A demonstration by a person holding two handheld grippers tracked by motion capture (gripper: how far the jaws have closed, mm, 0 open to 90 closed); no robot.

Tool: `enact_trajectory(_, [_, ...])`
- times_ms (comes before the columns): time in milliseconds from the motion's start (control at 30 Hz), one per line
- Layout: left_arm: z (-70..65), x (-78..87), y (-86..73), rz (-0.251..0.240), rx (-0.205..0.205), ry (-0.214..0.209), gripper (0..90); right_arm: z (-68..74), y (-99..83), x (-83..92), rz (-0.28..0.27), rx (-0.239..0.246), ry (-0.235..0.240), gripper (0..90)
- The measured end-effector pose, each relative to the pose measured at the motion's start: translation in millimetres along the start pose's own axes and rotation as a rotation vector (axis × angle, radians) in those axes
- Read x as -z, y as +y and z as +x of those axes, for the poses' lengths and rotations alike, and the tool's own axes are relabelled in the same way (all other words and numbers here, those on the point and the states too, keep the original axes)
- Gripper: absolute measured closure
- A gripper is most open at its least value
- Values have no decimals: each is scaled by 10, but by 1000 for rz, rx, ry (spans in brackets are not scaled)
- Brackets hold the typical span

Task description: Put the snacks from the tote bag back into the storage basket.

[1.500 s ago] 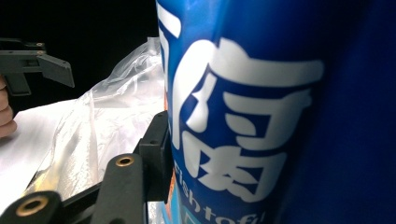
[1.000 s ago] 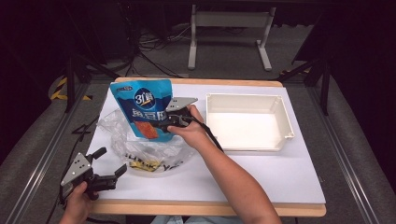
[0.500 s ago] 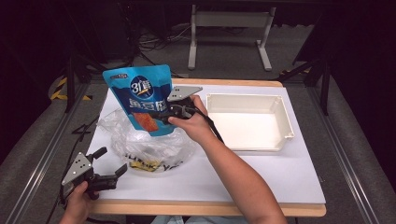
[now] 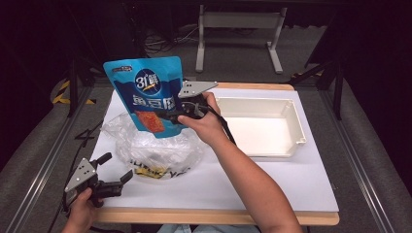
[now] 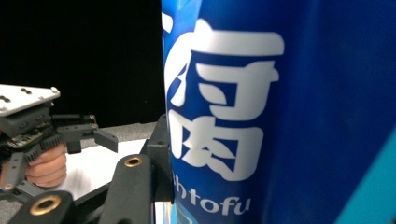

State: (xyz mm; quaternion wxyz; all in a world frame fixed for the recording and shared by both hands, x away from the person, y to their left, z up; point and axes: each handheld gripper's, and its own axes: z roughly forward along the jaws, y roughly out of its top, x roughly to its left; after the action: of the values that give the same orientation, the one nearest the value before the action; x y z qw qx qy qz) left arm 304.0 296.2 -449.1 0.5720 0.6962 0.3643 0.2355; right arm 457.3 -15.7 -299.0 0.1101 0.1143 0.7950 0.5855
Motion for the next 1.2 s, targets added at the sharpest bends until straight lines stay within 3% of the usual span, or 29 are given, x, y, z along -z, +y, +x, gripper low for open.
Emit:
enact_trajectory(433, [-2, -11, 0, 1, -1, -1, 2, 47, 193, 189, -60, 15, 12, 551])
enact_trajectory(667, [4, -4, 6, 17, -4, -4, 1, 59, 243, 254, -54, 21, 20, 552])
enact_trajectory(800, [4, -12, 0, 6, 0, -2, 1, 41, 241, 307, -58, 25, 9, 553])
enact_trajectory(1200, [7, -27, -8, 6, 2, 2, 1, -33, 208, 690, -95, 27, -47, 561])
